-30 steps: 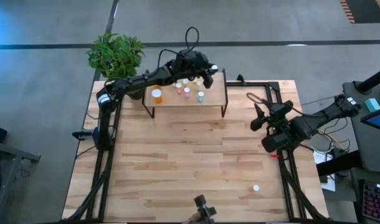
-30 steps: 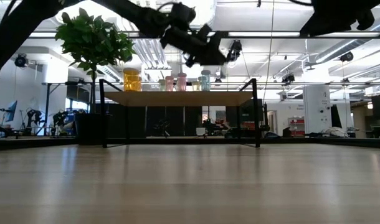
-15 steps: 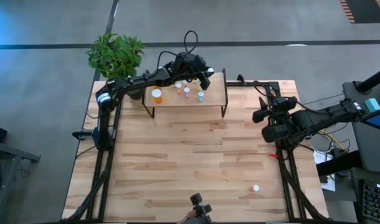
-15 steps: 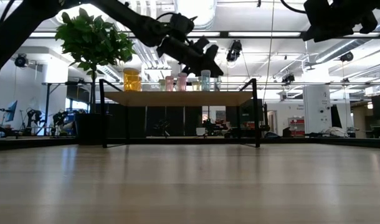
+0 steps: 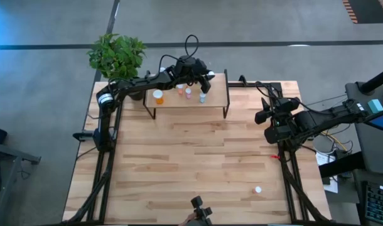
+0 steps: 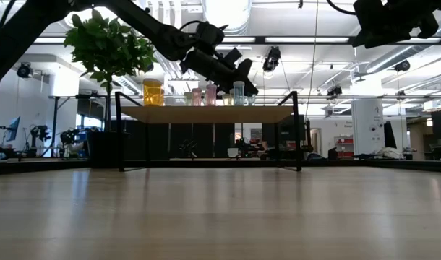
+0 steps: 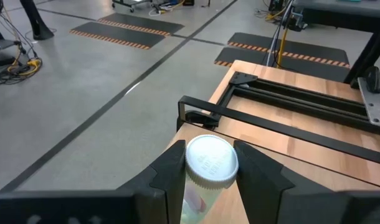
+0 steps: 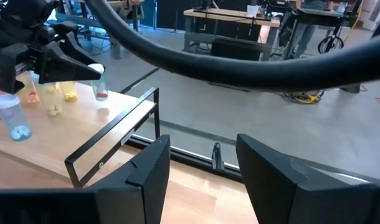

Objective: Pick and place medicine bottles onto shelf by color
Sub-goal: Put the blue pill bottle on the shelf

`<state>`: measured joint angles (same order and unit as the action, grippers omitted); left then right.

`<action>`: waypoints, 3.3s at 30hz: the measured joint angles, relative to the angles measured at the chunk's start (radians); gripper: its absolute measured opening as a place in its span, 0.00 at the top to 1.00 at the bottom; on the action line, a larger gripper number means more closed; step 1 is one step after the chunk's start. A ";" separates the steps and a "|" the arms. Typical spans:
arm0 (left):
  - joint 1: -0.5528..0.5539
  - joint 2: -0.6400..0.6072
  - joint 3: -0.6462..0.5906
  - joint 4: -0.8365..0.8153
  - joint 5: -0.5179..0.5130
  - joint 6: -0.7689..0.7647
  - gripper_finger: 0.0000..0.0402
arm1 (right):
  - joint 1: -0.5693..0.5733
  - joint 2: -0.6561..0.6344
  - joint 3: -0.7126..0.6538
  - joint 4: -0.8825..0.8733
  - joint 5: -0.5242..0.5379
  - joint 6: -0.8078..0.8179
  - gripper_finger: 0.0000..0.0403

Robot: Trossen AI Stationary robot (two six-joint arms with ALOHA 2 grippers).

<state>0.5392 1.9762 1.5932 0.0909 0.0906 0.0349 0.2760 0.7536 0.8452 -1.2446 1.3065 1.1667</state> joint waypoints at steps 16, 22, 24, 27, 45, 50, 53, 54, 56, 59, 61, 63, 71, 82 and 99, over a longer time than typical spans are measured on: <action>-0.002 0.000 0.038 0.006 0.007 -0.001 0.74 | 0.000 0.001 0.000 0.038 -0.006 0.011 0.57; -0.003 0.000 0.056 -0.006 0.036 0.005 0.74 | 0.000 0.001 0.000 0.053 -0.006 0.010 0.57; -0.009 0.000 0.074 -0.030 0.040 0.006 0.74 | 0.000 0.001 0.000 0.053 -0.007 0.010 0.57; -0.013 0.002 0.116 -0.119 0.039 0.005 0.74 | 0.000 0.001 0.000 0.053 -0.007 0.004 0.57; 0.049 0.013 0.225 -0.238 0.322 0.133 0.74 | 0.000 0.000 0.000 0.054 -0.032 -0.026 0.57; 0.085 0.038 0.262 -0.268 0.322 0.045 0.74 | 0.000 0.000 0.000 0.058 -0.058 -0.023 0.57; 0.073 0.039 0.267 -0.258 0.248 -0.042 0.74 | 0.000 0.000 0.000 0.075 -0.059 -0.015 0.57; 0.064 0.039 0.272 -0.256 0.204 -0.056 0.74 | 0.000 0.001 0.000 0.083 -0.059 -0.016 0.57; 0.039 0.039 0.284 -0.256 0.103 -0.079 0.74 | 0.000 0.002 0.000 0.086 -0.059 -0.015 0.57; -0.014 0.039 0.300 -0.257 -0.089 -0.121 0.74 | 0.000 0.002 0.000 0.091 -0.071 -0.028 0.57; -0.058 0.039 0.309 -0.258 -0.231 -0.182 0.74 | 0.000 0.001 0.000 0.091 -0.090 -0.049 0.57; -0.107 0.039 0.324 -0.258 -0.377 -0.209 0.74 | 0.000 0.000 0.000 0.091 -0.109 -0.068 0.57; -0.249 0.053 0.341 -0.132 -0.854 -0.159 0.74 | 0.000 0.000 0.000 0.091 -0.130 -0.124 0.57; -0.234 0.291 0.714 -0.403 -0.938 -0.159 0.74 | 0.000 -0.005 0.000 0.090 -0.205 -0.238 0.57; -0.168 0.295 0.623 -0.516 -0.624 -0.313 0.74 | 0.001 -0.013 0.000 0.090 -0.315 -0.247 0.57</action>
<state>0.3715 2.2715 2.2164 -0.4248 -0.5334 -0.2779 0.2768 0.7403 0.8448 -1.1542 0.9913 0.9195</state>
